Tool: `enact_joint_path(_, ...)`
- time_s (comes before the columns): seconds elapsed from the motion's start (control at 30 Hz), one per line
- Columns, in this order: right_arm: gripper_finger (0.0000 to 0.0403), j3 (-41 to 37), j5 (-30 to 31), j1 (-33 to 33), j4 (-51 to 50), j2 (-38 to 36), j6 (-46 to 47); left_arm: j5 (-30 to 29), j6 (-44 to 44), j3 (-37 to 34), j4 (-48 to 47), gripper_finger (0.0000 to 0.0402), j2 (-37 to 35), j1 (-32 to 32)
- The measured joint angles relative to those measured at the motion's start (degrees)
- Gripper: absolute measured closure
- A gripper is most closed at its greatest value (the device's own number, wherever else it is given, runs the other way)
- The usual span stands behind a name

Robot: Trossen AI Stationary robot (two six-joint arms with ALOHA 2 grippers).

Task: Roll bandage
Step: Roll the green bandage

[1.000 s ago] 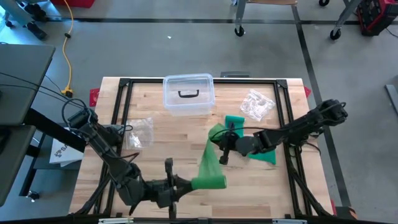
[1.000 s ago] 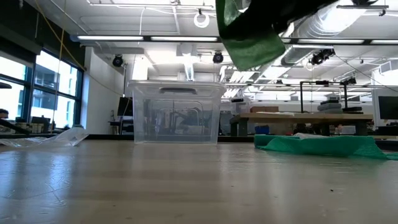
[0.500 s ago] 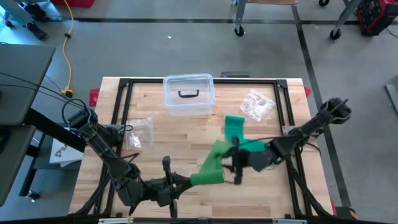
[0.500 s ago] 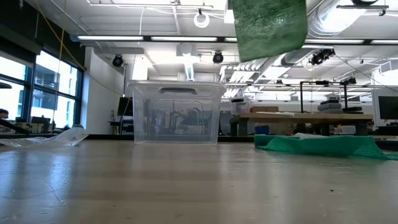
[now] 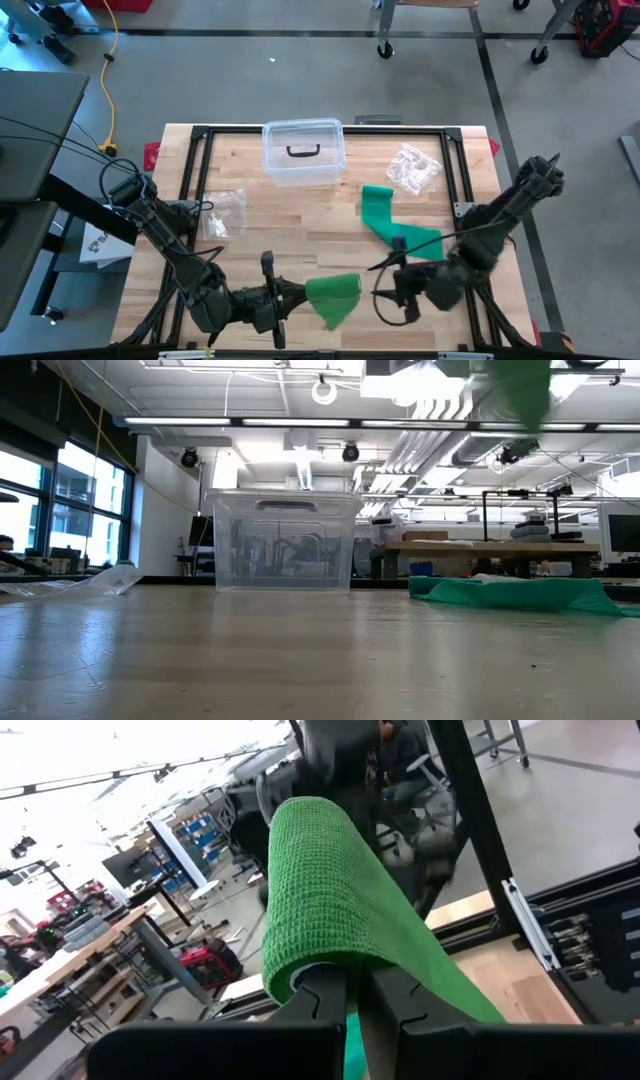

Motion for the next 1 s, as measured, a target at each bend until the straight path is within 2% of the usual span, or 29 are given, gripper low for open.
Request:
enact_joint_path(0.1,0.0169,3.4,4.2,4.2,2.3,0.0,-6.9,-0.6,-1.4,0.0,-0.9,0.0401,0.0,0.0)
enact_joint_path(0.23,0.0169,3.2,5.9,6.8,14.4,0.0,-16.1,-1.5,-3.9,0.0,-2.6,0.0401,0.0,0.0)
enact_joint_path(0.33,0.0169,2.1,7.0,5.2,21.8,0.4,-18.4,-1.8,-5.1,0.0,-3.9,0.0401,0.0,0.0)
enact_joint_path(0.53,0.0169,1.9,6.2,0.7,29.9,1.6,-22.1,-2.0,-6.0,0.0,-4.6,0.0401,0.0,0.0)
enact_joint_path(0.63,0.0170,1.9,2.9,-0.6,30.1,1.8,-21.9,-2.8,-6.5,0.0,-5.3,0.0401,0.0,0.0)
enact_joint_path(0.8,0.0170,1.9,-2.7,-3.1,30.1,1.9,-15.8,-3.1,-6.5,0.0,-5.3,0.0401,0.0,0.0)
enact_joint_path(0.87,0.0170,1.9,-2.9,-3.8,30.2,1.9,-15.4,-3.2,-6.5,0.0,-5.4,0.0401,0.0,-0.1)
enact_joint_path(1.0,0.0170,1.9,0.5,-3.9,30.6,1.9,-13.9,-3.4,-7.5,0.0,-5.9,0.0401,0.0,0.1)
